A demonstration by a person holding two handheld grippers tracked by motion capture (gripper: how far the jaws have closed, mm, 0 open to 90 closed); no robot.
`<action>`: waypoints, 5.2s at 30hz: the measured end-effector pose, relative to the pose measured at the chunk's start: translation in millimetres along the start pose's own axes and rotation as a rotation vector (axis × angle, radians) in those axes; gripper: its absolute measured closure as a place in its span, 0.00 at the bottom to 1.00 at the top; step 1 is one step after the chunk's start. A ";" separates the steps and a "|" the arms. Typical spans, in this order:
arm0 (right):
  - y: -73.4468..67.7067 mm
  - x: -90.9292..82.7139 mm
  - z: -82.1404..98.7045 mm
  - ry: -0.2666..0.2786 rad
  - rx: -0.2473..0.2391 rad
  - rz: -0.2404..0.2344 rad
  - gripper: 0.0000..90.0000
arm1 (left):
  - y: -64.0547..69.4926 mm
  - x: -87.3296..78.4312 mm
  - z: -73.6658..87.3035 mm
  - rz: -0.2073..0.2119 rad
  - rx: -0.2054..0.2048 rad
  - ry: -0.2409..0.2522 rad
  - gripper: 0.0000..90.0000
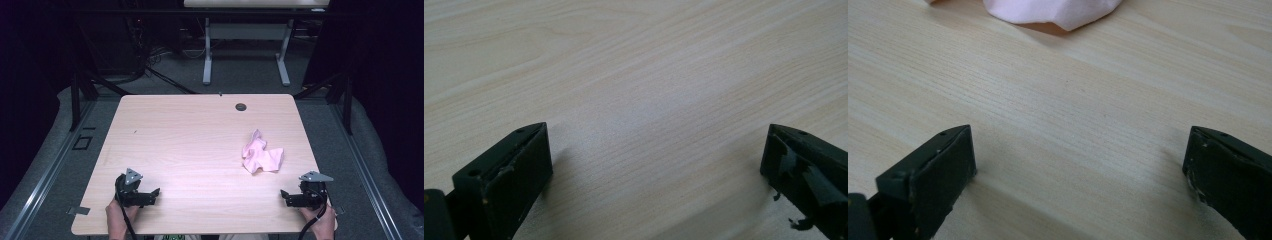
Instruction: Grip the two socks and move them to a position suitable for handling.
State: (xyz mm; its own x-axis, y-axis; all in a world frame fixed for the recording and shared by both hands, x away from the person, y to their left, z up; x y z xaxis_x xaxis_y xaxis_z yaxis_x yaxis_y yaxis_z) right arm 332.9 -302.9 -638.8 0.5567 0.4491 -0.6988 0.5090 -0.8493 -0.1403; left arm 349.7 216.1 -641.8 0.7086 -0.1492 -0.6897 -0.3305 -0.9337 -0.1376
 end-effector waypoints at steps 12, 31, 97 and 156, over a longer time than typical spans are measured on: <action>1.6 -0.4 0.2 0.011 0.027 0.024 0.00 | -1.1 0.3 0.0 -0.013 -0.014 0.000 0.00; 2.7 -8.5 -10.2 -0.069 0.037 0.019 0.11 | -1.8 0.4 -0.2 -0.019 -0.016 -0.002 0.00; -25.1 30.7 -124.2 -0.253 0.037 -0.131 0.95 | -1.7 0.5 -0.4 -0.021 -0.018 -0.002 0.01; -178.5 30.8 -108.4 -0.258 -0.237 -0.406 0.04 | -1.7 0.6 -0.4 -0.020 -0.020 -0.002 0.01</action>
State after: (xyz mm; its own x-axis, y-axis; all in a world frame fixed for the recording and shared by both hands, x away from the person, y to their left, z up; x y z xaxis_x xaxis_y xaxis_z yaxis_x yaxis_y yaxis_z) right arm 330.4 -107.3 -559.2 0.1199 0.6205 -0.7750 0.8006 -0.5221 -0.2941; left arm 351.0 217.5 -641.7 0.7137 -0.1299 -0.6883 -0.3041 -0.9427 -0.1373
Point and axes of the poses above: each handheld gripper's, and its own axes: x roughly forward along the jaws, z roughly out of its underside, y roughly to its right, the point moved 7 cm from there along x, roughly forward along the jaws, and after that the axes turned 11 degrees about -z, right-handed, at the moved point
